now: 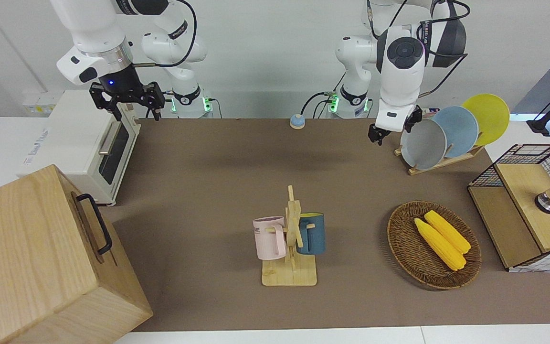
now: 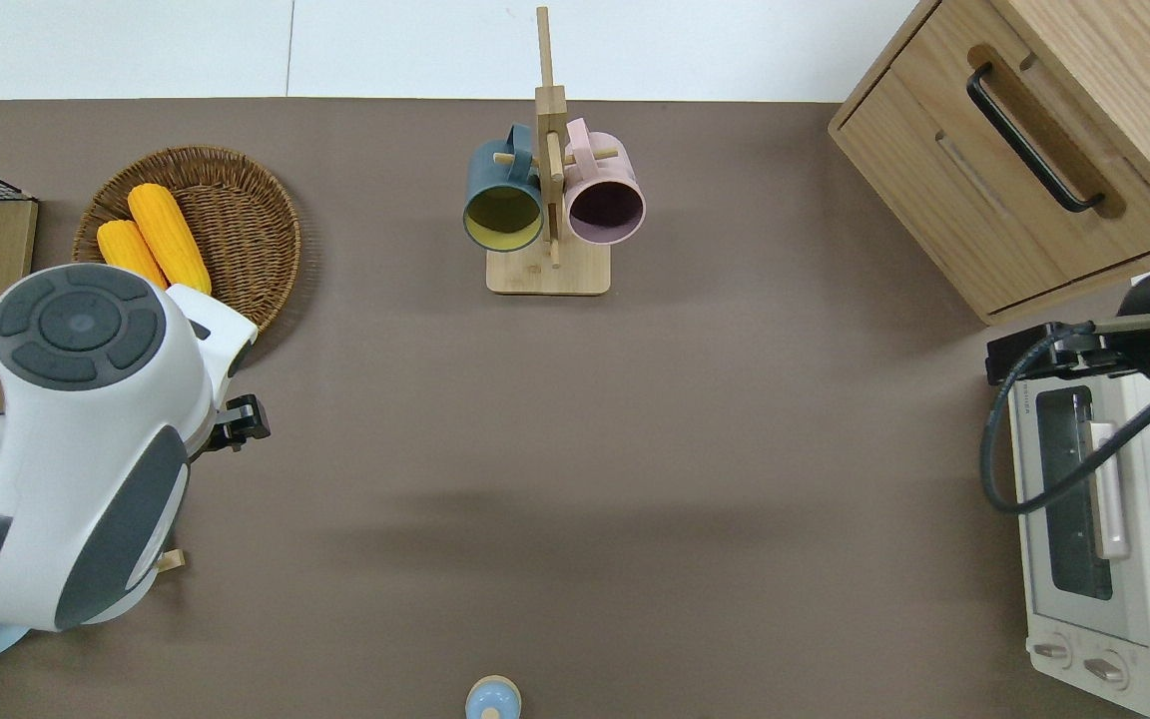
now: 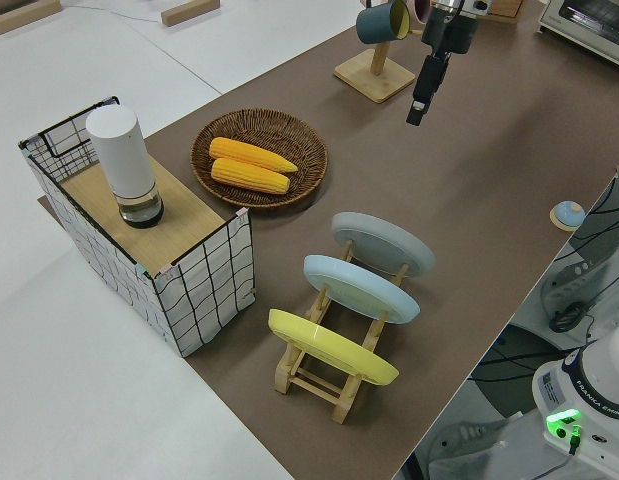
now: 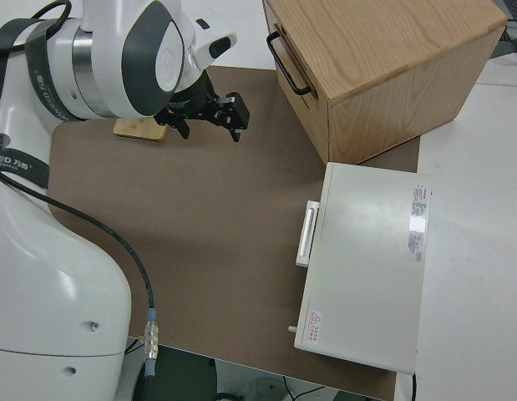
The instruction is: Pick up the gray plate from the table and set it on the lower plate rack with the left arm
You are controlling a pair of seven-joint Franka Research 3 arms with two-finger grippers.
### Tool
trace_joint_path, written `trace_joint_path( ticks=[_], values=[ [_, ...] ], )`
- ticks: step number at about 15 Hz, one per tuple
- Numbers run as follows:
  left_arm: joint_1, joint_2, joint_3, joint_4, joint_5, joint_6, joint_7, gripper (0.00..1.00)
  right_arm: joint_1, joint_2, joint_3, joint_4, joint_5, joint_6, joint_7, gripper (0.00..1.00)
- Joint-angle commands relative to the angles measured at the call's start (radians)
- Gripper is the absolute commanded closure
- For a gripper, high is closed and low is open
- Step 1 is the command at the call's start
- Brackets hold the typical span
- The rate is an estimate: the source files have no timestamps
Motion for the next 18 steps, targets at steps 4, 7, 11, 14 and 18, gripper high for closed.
trace_joint_path(
  ticks=[4,7,11,14,18],
  values=[
    [0.028,-0.016,0.027,0.054,-0.171,0.071,0.33,0.0,0.007,0.0,-0.006,0.006,0.003,-0.002,0.004,0.017],
    [0.042,-0.036,0.051,0.053,-0.222,0.096,0.42,0.0,0.007,0.0,-0.006,0.006,0.003,-0.001,0.004,0.017],
    [0.047,-0.077,0.085,0.001,-0.251,0.146,0.44,0.0,0.007,0.0,-0.006,0.006,0.003,-0.001,0.004,0.017],
    [0.045,-0.129,0.126,-0.071,-0.264,0.194,0.506,0.0,0.007,0.0,-0.006,0.006,0.003,-0.001,0.004,0.017],
    [0.047,-0.135,0.128,-0.073,-0.262,0.192,0.489,0.0,0.007,0.0,-0.006,0.006,0.003,-0.001,0.004,0.017]
  ],
)
